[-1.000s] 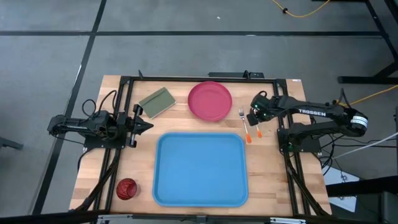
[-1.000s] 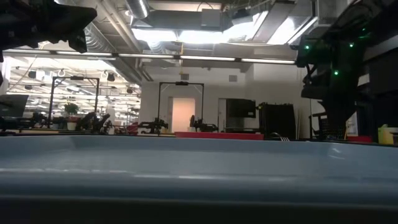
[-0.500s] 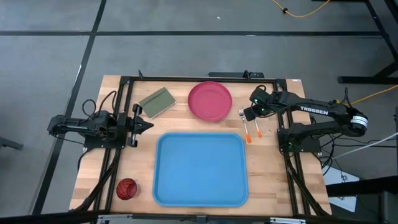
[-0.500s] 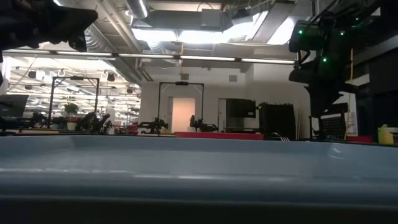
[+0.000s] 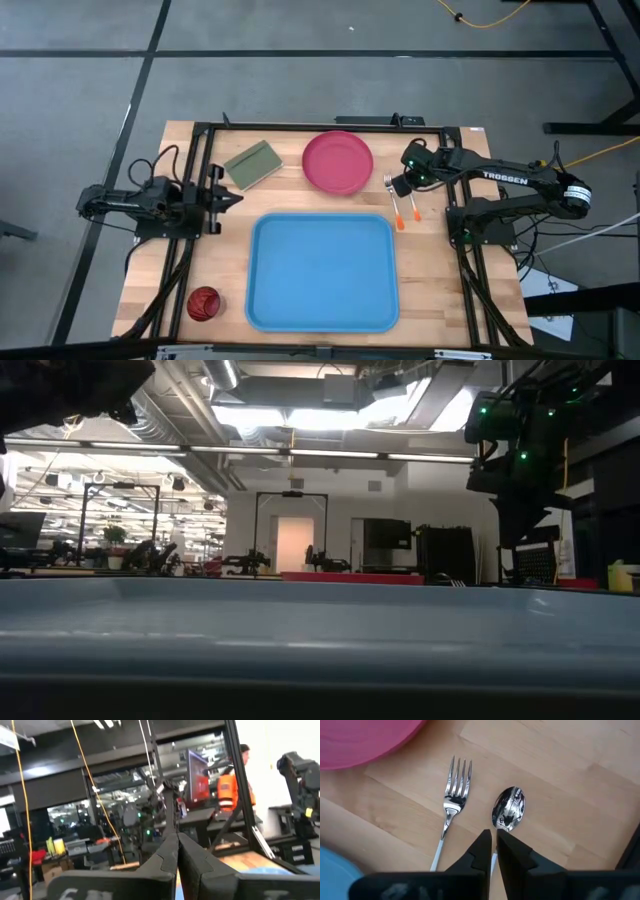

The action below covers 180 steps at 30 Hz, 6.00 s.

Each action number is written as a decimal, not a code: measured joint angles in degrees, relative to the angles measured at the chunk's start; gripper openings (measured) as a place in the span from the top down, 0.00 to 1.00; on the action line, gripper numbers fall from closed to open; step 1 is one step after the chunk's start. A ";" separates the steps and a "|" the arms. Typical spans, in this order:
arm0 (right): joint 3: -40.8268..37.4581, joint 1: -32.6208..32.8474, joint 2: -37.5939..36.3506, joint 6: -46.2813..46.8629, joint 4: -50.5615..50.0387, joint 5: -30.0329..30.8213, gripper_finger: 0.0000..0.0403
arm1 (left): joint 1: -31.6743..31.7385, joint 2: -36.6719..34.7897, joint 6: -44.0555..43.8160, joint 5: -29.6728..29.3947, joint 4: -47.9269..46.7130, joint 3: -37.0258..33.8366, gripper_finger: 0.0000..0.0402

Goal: Pick and place plate/cup/fork/spoon on tray
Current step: Put the orange spoon on the right of the blue tray

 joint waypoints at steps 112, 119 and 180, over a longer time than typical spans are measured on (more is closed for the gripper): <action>4.37 21.49 1.51 26.26 15.20 -12.59 0.99 | 0.00 0.02 -9.74 -0.93 4.23 0.07 1.00; 4.37 42.13 6.18 49.52 16.26 3.28 0.99 | 0.00 0.01 -14.48 -0.69 4.27 0.07 1.00; 4.44 56.94 31.30 73.88 28.99 5.01 0.89 | 0.00 0.00 -18.60 -0.57 5.05 0.04 1.00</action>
